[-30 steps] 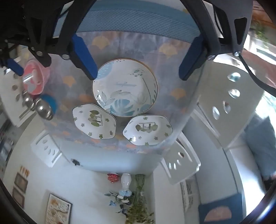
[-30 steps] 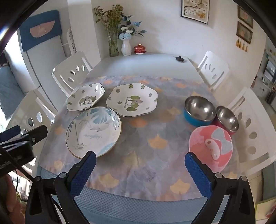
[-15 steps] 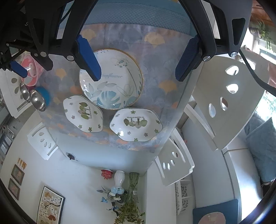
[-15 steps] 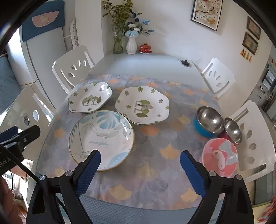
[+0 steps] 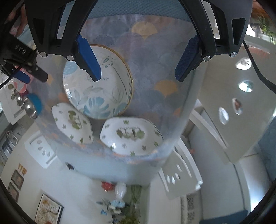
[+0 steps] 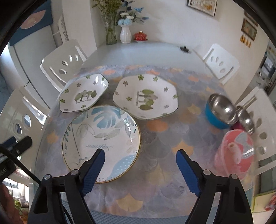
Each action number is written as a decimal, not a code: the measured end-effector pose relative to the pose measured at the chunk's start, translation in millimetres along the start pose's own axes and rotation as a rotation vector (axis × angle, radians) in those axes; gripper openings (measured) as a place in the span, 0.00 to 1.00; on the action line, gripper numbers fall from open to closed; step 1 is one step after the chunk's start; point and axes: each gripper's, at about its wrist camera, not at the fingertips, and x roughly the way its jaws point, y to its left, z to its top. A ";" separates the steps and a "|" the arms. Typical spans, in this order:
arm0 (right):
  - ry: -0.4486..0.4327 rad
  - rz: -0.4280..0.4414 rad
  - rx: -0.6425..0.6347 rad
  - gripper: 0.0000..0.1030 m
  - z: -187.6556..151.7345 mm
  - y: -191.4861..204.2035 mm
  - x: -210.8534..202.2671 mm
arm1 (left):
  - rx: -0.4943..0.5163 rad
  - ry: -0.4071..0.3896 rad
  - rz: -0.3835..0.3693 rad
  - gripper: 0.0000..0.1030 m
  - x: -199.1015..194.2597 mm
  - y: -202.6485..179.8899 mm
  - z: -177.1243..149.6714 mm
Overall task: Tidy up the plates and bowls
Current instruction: 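Move both grippers toward the rim of the blue-leaf Sunflower plate, then close both grippers on the Sunflower plate rim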
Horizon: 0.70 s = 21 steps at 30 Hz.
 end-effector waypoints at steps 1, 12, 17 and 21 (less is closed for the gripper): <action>0.009 0.009 0.007 0.75 0.3 -2.1 6.6 | 0.000 0.019 -0.008 0.84 9.3 -0.4 -0.2; 0.095 0.088 0.041 0.66 5.6 -12.4 58.3 | 0.014 0.153 -0.078 0.79 80.3 -7.3 -1.2; 0.118 0.108 0.045 0.62 6.7 -11.2 71.8 | 0.035 0.193 -0.087 0.51 94.5 -9.0 2.9; 0.156 0.116 0.064 0.48 4.6 -14.1 85.0 | 0.022 0.210 -0.099 0.33 101.5 -6.9 3.4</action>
